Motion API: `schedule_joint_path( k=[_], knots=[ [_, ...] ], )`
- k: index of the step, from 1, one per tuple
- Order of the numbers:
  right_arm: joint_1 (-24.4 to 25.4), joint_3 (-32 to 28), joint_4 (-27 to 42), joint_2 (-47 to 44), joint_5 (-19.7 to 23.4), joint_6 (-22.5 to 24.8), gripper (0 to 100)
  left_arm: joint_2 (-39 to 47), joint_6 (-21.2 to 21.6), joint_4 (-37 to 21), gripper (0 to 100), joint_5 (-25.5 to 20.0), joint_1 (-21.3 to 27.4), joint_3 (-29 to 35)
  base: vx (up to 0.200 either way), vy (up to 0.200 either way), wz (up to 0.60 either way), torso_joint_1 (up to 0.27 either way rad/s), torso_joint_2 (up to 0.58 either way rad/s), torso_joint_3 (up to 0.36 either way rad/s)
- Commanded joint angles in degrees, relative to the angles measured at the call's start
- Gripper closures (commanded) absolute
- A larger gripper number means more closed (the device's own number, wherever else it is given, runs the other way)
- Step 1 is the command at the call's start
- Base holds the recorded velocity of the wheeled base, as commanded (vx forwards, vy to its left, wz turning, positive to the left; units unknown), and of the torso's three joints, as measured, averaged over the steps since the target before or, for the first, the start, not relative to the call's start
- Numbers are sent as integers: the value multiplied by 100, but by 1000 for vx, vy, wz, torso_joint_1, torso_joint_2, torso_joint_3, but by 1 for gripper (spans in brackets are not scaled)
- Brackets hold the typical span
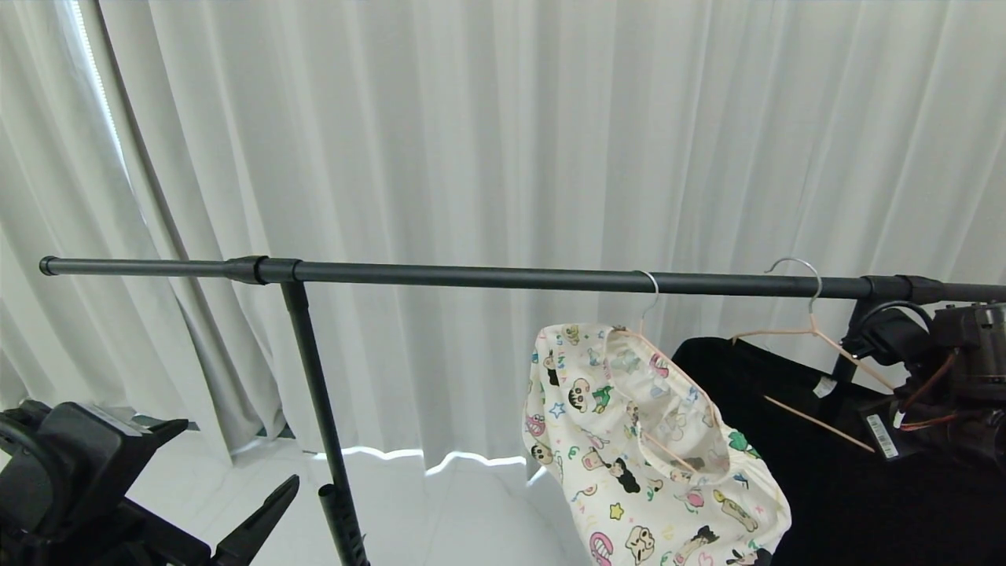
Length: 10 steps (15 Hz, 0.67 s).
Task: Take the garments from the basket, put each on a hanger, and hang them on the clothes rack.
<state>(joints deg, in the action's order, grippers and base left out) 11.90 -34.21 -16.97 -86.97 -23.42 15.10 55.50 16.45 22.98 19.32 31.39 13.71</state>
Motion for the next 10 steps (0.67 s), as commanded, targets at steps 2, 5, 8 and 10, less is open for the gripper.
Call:
schedule_joint_path(
  k=[2, 5, 8, 10],
  knots=[
    [6, -42, 1, -145, -22, -16, 100, -75, -1, -4, 0, 1, -10, -9, 0, 0, 0, 0, 0, 0],
    [6, -42, -8, -145, -31, -113, 100, -57, -1, -4, 0, 1, -10, -27, 0, 0, 0, 0, 0, 0],
    [6, -33, -8, -4, -22, -262, 0, -57, -1, -4, 0, 1, -1, -62, 0, 0, 0, 0, 0, 0],
    [14, -25, -8, 145, -22, -421, 0, -31, -1, -4, 0, 1, -1, -62, 0, 0, 0, 0, 0, 0]
  ],
)
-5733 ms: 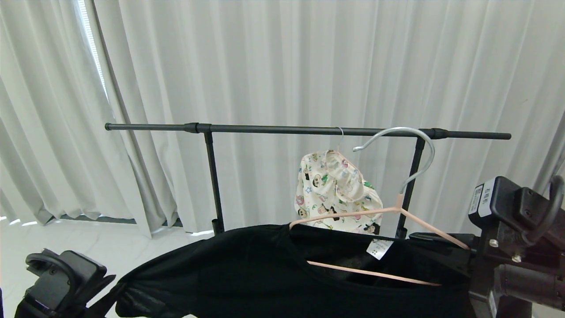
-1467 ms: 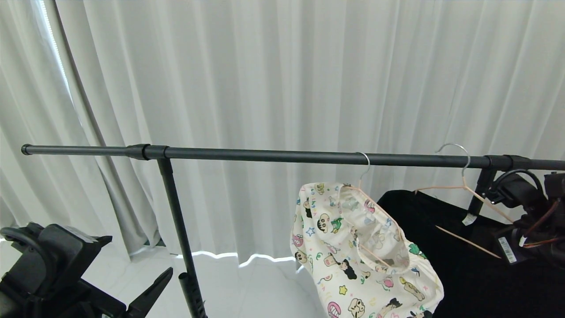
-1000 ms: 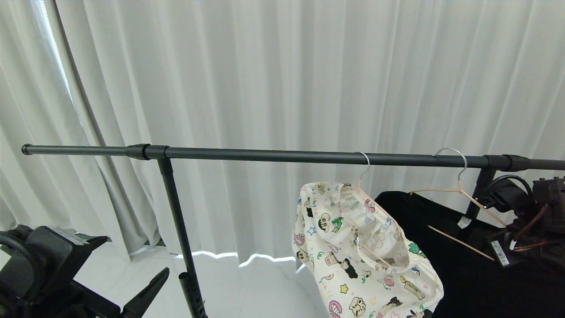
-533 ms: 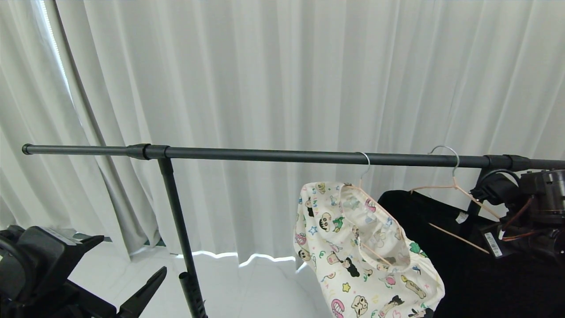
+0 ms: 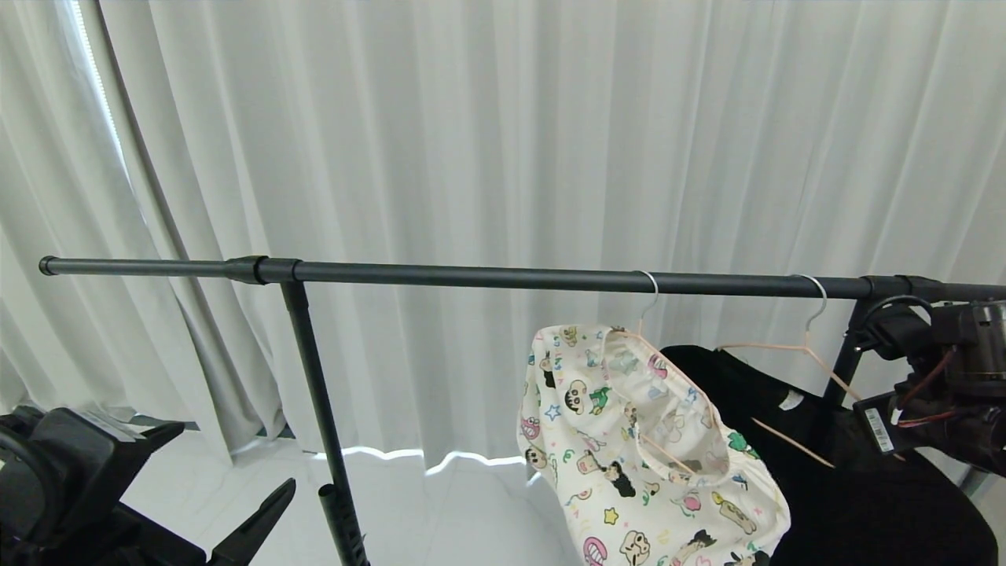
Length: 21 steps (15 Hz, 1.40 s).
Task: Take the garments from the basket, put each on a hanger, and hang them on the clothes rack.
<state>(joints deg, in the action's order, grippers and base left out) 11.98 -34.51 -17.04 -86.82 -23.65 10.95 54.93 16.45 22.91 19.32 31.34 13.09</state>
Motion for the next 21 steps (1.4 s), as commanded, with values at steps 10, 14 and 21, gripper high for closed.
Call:
schedule_joint_path(
  k=[10, 14, 21],
  knots=[
    [41, 568, 34, 1941, 748, -356, 0, -9, -27, 3, 0, 72, -1412, -659, 0, 0, 0, 0, 0, 0],
    [41, 788, 17, 2591, 1592, -726, 0, -299, -27, 3, 0, 72, -1851, -896, 0, 0, 0, 0, 0, 0],
    [-425, 1175, 263, 3400, 2057, -620, 0, -694, -27, 3, 0, 151, -1939, -1204, 0, 0, 0, 0, 0, 0]
  ],
)
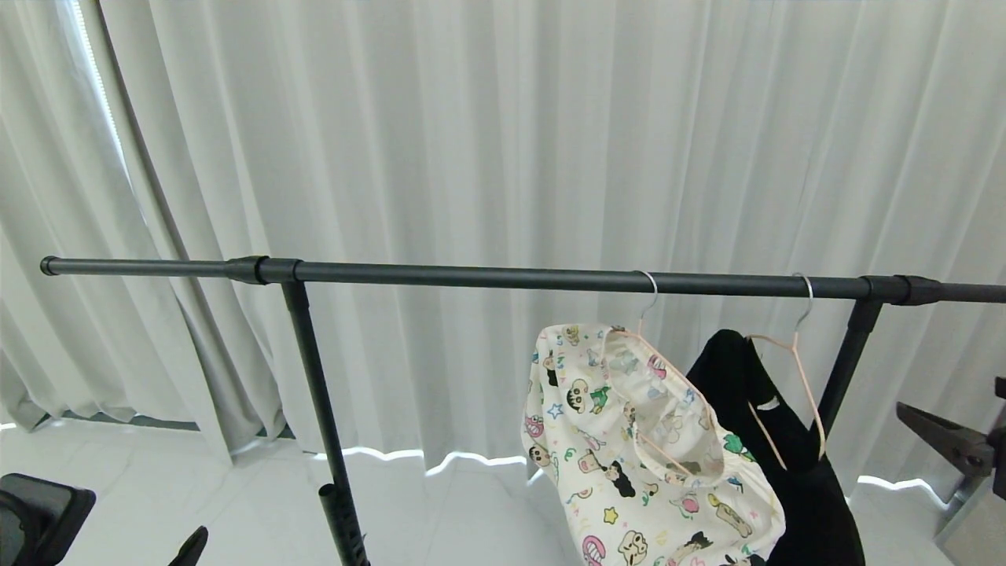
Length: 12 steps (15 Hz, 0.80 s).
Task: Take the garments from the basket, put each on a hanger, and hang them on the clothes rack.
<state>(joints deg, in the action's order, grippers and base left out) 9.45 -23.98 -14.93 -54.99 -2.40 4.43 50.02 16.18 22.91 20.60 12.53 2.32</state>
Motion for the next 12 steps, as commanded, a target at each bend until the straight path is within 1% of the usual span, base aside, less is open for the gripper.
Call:
schedule_joint_path(
  k=[1, 2, 3, 5, 6, 7, 9, 11, 12],
  knots=[
    [-189, 130, 61, 226, -94, 32, 0, -221, -1, 3, 0, 23, -58, -144, 0, 0, 0, 0, 0, 0],
    [-716, 271, 518, 472, -507, 76, 0, -686, 8, -234, 0, 84, -269, -232, 0, 0, 0, 0, 0, 0],
    [-971, 306, 817, 718, -516, 76, 0, -985, 8, -594, 0, 93, -374, -232, -200, 0, 0, 2, 2, 7],
    [-1085, 403, 1326, 1157, -516, 76, 0, -1662, 8, -1297, 0, 93, -418, -232, -200, 0, 0, 15, 2, 0],
    [-1085, 631, 1608, 1632, -516, 85, 0, -2409, 17, -2009, 0, 84, -418, -232, -200, 0, 0, 7, 7, 2],
    [-1085, 833, 1757, 1992, -524, 129, 0, -2514, -18, -2071, 0, 93, -427, -232, -200, 0, 0, -7, 2, 7],
    [-1094, 1132, 2240, 2775, -542, 243, 0, -2664, -44, -2071, 0, 93, -647, -232, -200, 0, 0, -5, -2, 12],
    [-1094, 1273, 3058, 3785, -551, 472, 0, -2945, -53, -2071, 0, 93, -770, -232, -200, 0, 0, 5, 2, 7],
    [-1094, 1317, 3348, 4154, -586, 533, 0, -3051, -62, -2071, 0, 93, -779, -232, -200, 0, 0, 7, 2, 2]
  ],
)
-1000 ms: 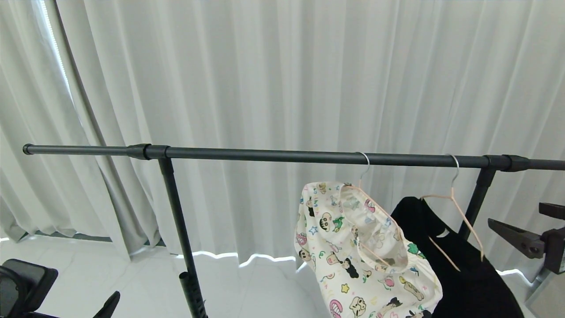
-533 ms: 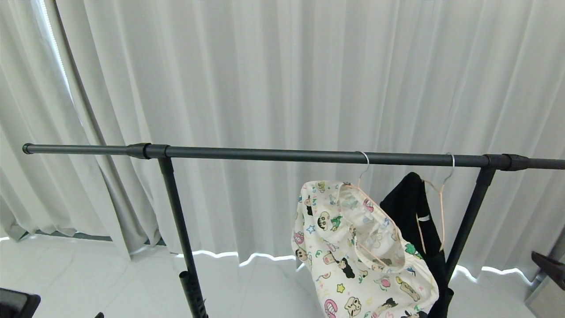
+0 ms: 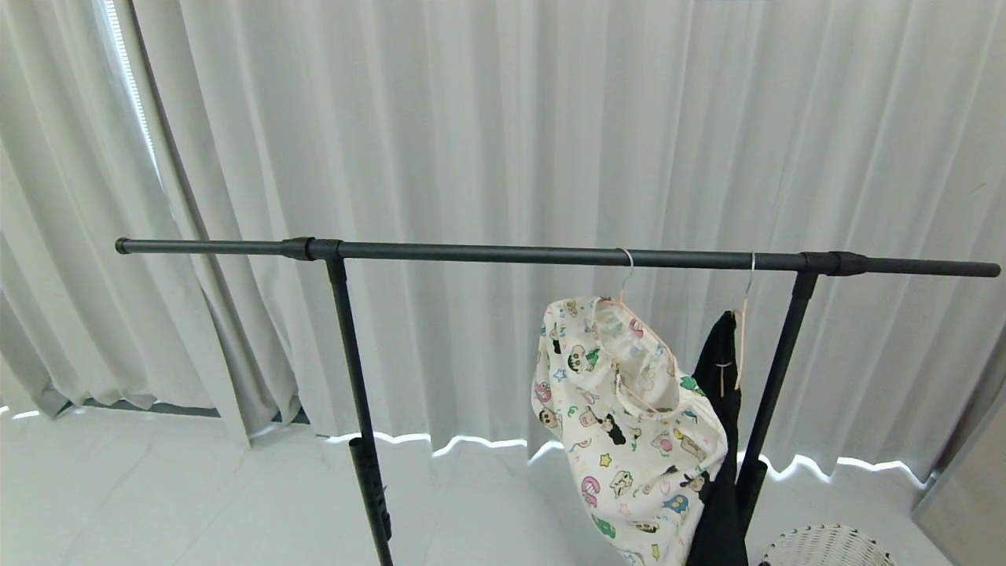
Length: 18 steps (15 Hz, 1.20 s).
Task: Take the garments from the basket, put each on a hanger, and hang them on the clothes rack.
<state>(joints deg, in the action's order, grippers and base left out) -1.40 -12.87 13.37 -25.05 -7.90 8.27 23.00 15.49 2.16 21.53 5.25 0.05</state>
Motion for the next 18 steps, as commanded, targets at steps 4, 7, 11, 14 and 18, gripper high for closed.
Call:
schedule_joint_path(
  k=[4, 7, 11, 14, 18],
  knots=[
    [-71, 66, 1027, 2118, -555, -194, 0, -1571, -143, -5, 0, 326, -51, -5, -200, 0, 0, 1, 1, 0],
    [-71, 74, 1027, 2118, -924, -282, 0, -1755, -635, -5, 0, 1064, -60, -5, -200, 0, 0, 6, 4, 4],
    [-71, 92, 983, 2127, -933, -132, 0, -1747, -284, -5, 0, 1046, -60, -5, -50, 0, 0, 1, 2, 2],
    [-71, 180, 781, 2118, -959, -123, 0, -1755, -161, -5, 0, 457, -60, -5, 0, 0, 0, 0, 0, 0],
    [131, 1235, -1460, 2479, 166, 96, 0, -1747, -838, 153, 0, -1907, -60, -5, 0, 0, 0, 0, 0, 0]
  ],
)
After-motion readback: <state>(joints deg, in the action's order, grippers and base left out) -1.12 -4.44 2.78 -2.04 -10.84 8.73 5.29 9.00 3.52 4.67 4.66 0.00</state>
